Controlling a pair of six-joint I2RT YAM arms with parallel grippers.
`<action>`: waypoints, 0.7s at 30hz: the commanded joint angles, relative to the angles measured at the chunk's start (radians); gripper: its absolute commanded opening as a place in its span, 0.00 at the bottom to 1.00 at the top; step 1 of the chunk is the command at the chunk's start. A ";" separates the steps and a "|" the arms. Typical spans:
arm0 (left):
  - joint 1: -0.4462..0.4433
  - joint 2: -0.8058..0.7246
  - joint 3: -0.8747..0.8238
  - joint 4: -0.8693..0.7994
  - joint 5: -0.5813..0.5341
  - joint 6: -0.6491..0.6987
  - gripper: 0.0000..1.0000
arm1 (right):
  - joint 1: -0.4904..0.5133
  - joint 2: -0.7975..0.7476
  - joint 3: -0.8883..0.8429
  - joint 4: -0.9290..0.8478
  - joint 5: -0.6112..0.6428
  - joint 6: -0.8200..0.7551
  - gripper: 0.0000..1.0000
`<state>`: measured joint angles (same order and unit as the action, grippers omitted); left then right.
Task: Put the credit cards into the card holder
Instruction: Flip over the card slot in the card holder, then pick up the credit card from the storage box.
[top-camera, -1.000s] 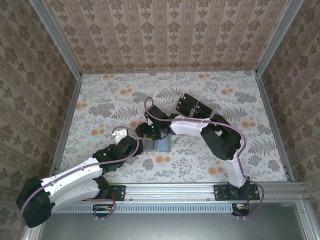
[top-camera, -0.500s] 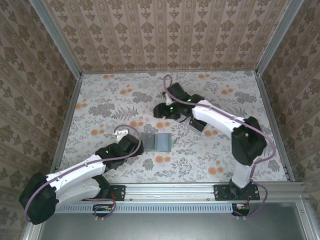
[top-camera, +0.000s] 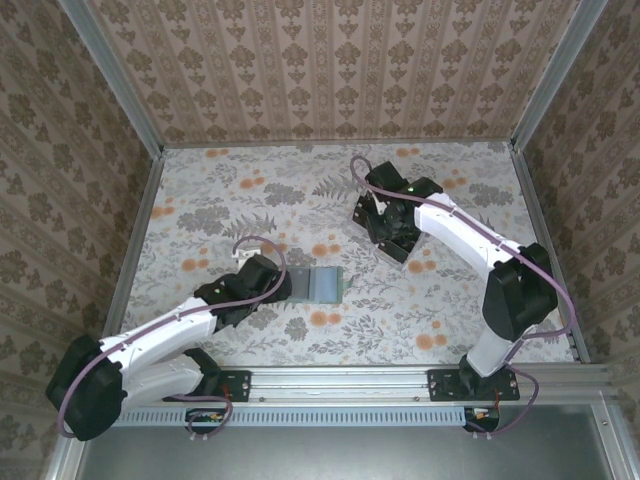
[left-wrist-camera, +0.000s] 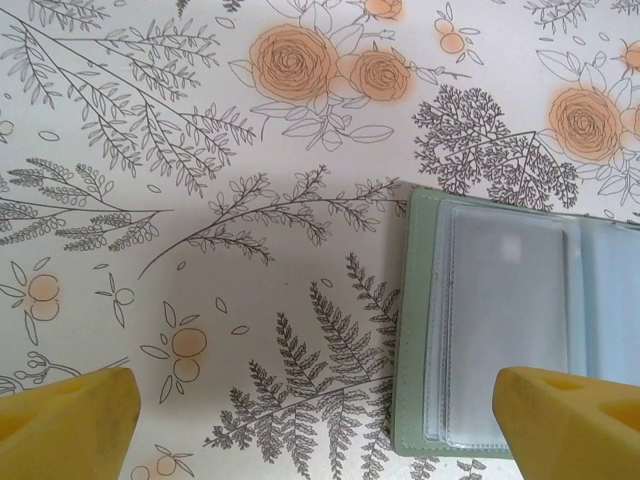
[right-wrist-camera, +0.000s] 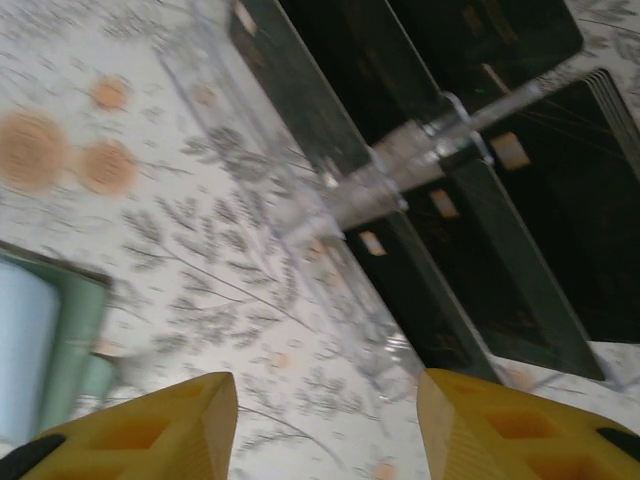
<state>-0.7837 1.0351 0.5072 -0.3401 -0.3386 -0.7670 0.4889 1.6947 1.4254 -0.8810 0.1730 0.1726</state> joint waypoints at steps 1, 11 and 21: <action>0.008 0.010 0.030 -0.003 0.024 0.018 1.00 | 0.005 0.036 -0.016 -0.077 0.141 -0.074 0.48; 0.011 0.029 0.039 0.000 0.035 0.014 1.00 | 0.010 0.130 -0.020 -0.031 0.137 -0.087 0.37; 0.017 0.042 0.040 0.011 0.046 0.024 1.00 | 0.010 0.202 -0.014 -0.017 0.173 -0.096 0.31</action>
<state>-0.7769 1.0729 0.5159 -0.3363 -0.3023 -0.7639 0.4934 1.8786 1.4158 -0.8917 0.3012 0.0986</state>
